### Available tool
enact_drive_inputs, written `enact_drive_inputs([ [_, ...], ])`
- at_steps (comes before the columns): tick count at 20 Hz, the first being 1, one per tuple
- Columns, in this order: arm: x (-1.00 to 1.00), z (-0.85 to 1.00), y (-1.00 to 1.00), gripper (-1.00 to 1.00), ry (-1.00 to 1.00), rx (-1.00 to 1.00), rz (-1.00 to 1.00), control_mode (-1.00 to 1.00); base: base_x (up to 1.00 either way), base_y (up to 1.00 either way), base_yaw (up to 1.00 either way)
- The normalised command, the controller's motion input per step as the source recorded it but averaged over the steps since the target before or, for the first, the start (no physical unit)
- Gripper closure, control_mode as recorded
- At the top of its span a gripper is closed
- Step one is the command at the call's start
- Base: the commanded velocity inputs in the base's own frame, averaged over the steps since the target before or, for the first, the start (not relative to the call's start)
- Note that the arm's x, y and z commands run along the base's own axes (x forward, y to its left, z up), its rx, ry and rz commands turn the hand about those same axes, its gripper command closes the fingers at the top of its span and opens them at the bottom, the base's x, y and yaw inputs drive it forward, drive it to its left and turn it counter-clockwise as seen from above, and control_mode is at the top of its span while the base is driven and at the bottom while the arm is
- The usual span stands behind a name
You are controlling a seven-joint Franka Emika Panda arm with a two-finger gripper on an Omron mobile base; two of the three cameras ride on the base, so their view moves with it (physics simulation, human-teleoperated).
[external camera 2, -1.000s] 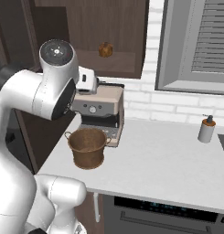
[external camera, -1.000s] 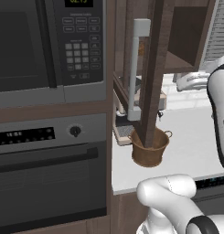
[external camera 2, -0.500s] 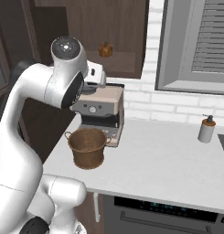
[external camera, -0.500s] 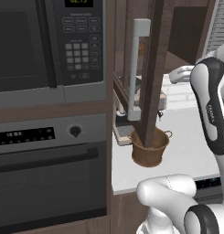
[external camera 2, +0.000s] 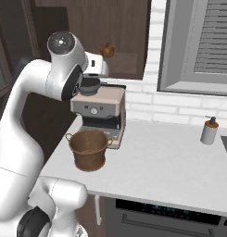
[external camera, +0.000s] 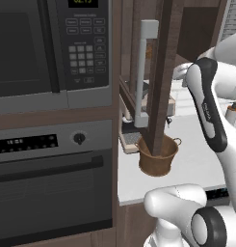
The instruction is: Open the cabinet, pick up the bread from the cabinet and place it in the basket. Then move the basket to the dining counter.
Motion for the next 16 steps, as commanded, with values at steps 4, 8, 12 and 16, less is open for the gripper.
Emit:
enact_drive_inputs([
  [4,0.16,0.1,0.0,-1.0,-0.01,0.0,-0.06,-1.0,0.0,0.0,0.0],
  [8,0.31,0.0,0.08,-1.0,-0.06,0.0,-0.02,-1.0,0.0,0.0,0.0],
  [12,0.31,0.0,0.0,-1.0,-0.02,0.0,0.0,-1.0,0.0,0.0,0.0],
  [16,0.59,0.0,0.0,-1.0,0.0,0.02,-0.01,-1.0,0.0,0.0,0.0],
])
